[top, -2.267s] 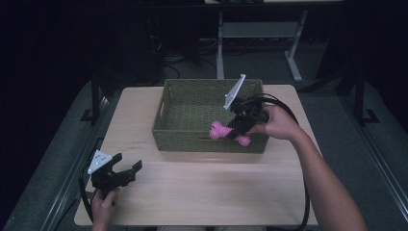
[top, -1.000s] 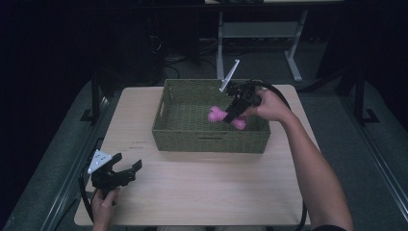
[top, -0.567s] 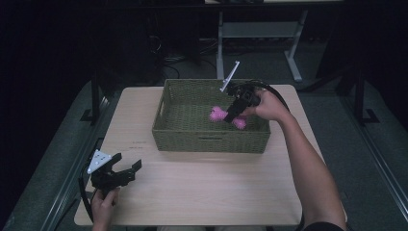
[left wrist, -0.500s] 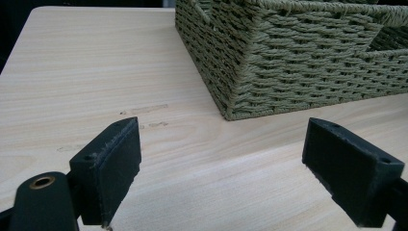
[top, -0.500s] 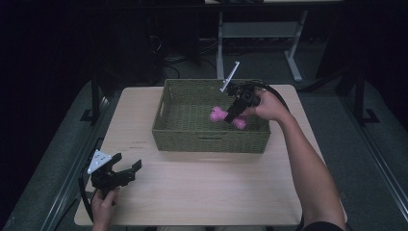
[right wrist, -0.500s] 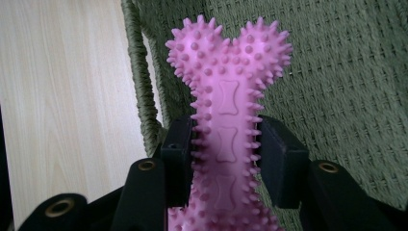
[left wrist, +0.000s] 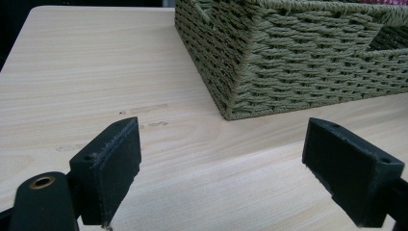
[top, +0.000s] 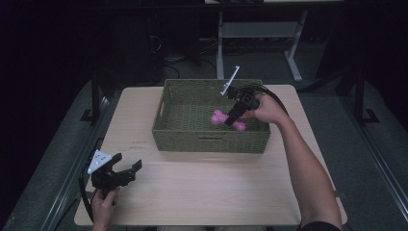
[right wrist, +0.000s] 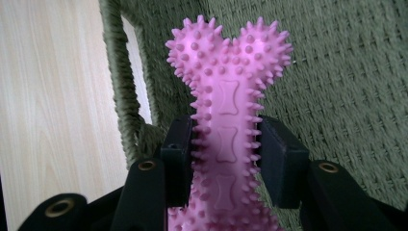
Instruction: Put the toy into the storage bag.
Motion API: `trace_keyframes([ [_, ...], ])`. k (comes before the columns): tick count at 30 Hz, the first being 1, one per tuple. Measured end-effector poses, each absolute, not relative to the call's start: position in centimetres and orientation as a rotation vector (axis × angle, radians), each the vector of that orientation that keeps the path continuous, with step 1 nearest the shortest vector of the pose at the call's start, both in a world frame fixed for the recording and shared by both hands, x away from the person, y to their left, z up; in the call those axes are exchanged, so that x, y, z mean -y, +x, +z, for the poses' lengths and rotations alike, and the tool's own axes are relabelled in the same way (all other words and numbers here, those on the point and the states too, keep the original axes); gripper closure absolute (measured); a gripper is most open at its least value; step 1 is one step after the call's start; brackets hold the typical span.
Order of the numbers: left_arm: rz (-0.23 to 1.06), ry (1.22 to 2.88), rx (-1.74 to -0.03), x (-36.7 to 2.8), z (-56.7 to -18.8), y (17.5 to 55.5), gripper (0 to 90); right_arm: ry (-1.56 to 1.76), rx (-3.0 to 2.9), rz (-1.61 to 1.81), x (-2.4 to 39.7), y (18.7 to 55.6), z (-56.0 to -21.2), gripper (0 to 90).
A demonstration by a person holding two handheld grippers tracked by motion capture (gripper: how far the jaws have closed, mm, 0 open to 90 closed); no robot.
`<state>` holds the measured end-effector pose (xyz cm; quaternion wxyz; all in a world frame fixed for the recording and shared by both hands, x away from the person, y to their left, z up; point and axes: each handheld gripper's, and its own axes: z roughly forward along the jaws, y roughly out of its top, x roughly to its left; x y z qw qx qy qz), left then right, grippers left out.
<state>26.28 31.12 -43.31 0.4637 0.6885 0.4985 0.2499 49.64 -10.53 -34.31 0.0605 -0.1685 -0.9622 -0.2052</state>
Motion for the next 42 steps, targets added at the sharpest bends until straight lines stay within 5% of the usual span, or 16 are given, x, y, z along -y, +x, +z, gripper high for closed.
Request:
trace_keyframes([
  [42, 0.608, 1.685, -1.226, -31.2, -43.3, 26.3, 13.0, -0.548, 2.869, -0.569, 9.5, 50.6, -38.2, 57.8],
])
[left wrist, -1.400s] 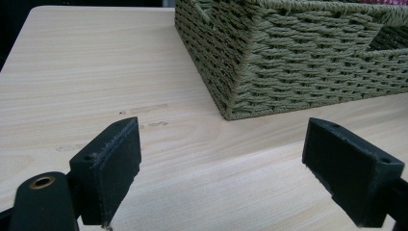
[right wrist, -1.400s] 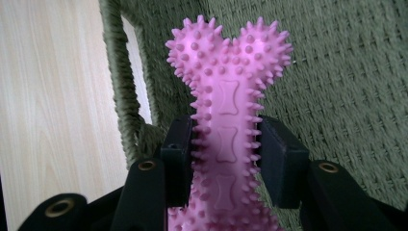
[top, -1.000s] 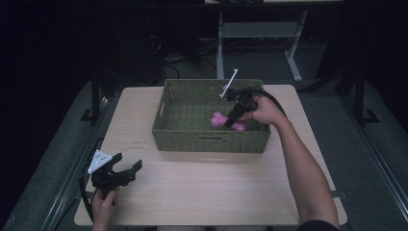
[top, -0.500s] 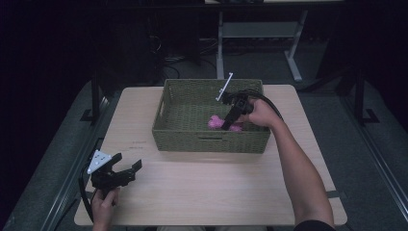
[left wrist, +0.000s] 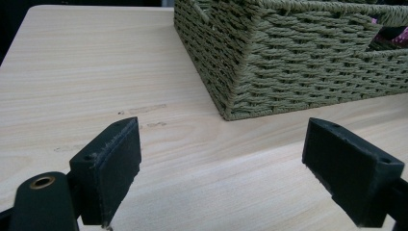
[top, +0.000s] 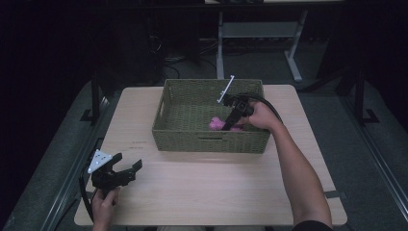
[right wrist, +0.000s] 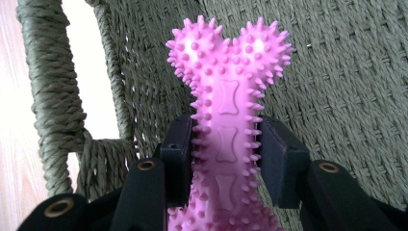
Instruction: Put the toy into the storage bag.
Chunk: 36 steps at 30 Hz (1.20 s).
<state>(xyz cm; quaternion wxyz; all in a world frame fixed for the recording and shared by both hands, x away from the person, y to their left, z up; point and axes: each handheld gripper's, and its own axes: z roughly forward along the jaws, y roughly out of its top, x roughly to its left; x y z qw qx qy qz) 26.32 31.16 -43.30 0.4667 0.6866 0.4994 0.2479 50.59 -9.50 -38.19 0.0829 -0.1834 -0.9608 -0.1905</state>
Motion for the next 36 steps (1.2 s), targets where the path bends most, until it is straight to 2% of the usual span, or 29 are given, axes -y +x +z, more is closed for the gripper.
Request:
trace_keyframes([
  [9, 0.606, 1.686, -1.228, -31.2, -43.3, 26.3, 13.0, -0.552, 2.854, -0.55, 9.1, 50.8, -38.7, 55.3],
  [36, 0.61, 1.692, -1.22, -31.0, -43.3, 26.2, 13.0, -0.619, 2.862, -0.672, 10.7, 49.4, -36.1, 44.2],
])
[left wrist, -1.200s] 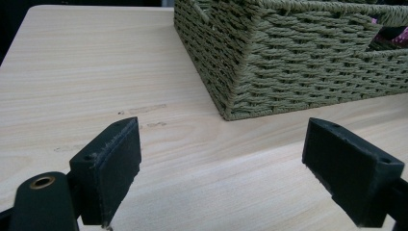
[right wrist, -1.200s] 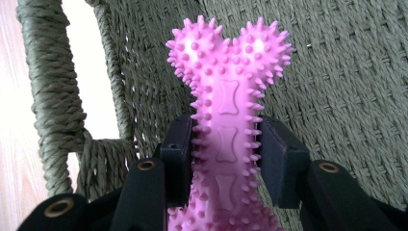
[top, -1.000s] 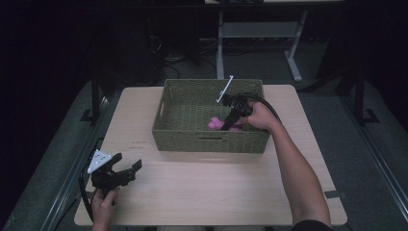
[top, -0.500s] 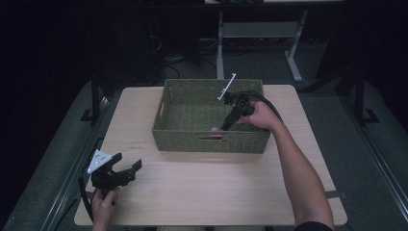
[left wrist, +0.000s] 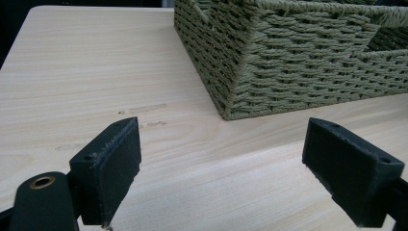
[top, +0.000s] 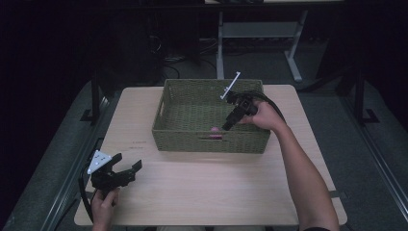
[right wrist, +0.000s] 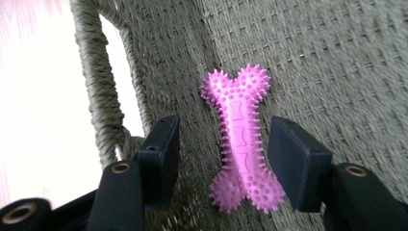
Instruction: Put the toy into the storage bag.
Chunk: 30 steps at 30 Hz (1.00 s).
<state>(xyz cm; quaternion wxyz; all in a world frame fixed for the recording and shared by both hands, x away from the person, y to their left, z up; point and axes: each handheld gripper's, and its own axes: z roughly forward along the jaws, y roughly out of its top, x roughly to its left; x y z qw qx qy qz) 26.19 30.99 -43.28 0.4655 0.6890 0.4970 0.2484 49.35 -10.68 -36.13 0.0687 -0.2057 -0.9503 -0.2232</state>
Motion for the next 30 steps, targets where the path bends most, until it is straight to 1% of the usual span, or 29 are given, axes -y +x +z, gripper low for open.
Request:
trace_keyframes([
  [11, 0.609, 1.692, -1.223, -31.0, -43.3, 26.2, 13.0, -0.66, 2.869, -0.731, 12.5, 48.6, -34.4, 41.3],
  [30, 0.61, 1.695, -1.221, -31.0, -43.3, 26.2, 13.0, -0.666, 2.883, -0.76, 13.6, 47.2, -32.9, 37.9],
])
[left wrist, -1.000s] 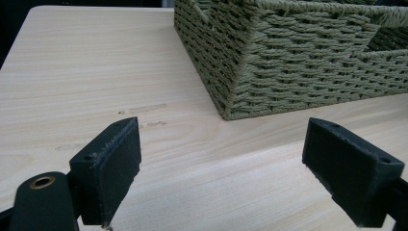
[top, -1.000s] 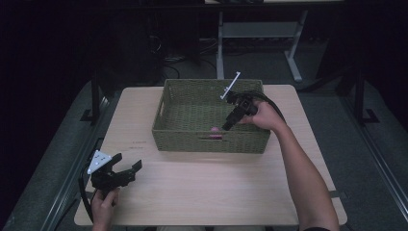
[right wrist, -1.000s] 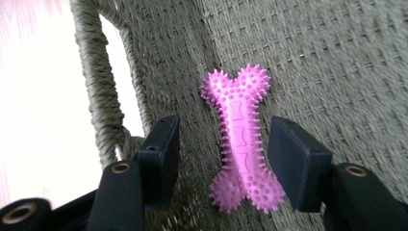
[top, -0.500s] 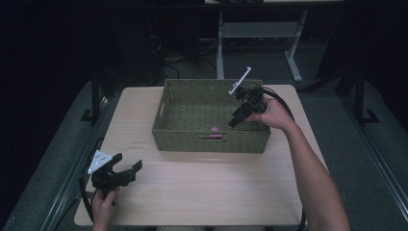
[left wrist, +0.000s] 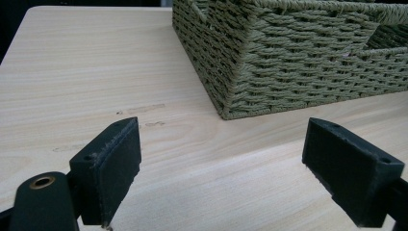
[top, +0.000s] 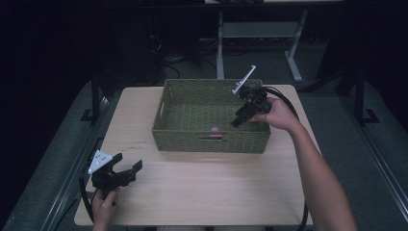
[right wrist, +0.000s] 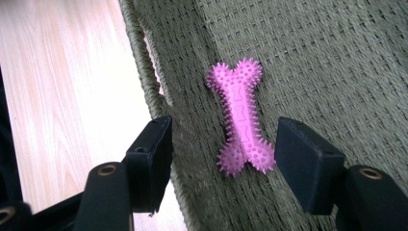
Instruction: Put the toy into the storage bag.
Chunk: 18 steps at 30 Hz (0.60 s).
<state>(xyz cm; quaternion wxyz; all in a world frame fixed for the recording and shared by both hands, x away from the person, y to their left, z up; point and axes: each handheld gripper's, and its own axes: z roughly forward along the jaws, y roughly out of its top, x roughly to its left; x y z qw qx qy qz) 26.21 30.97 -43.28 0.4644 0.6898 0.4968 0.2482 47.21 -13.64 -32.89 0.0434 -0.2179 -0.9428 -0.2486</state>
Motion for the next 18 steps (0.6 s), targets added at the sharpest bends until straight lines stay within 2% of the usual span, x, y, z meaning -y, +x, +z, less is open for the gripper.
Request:
trace_keyframes([
  [18, 0.61, 1.701, -1.214, -30.8, -43.3, 26.2, 13.0, -0.684, 2.904, -0.793, 15.5, 45.4, -31.3, 35.8],
])
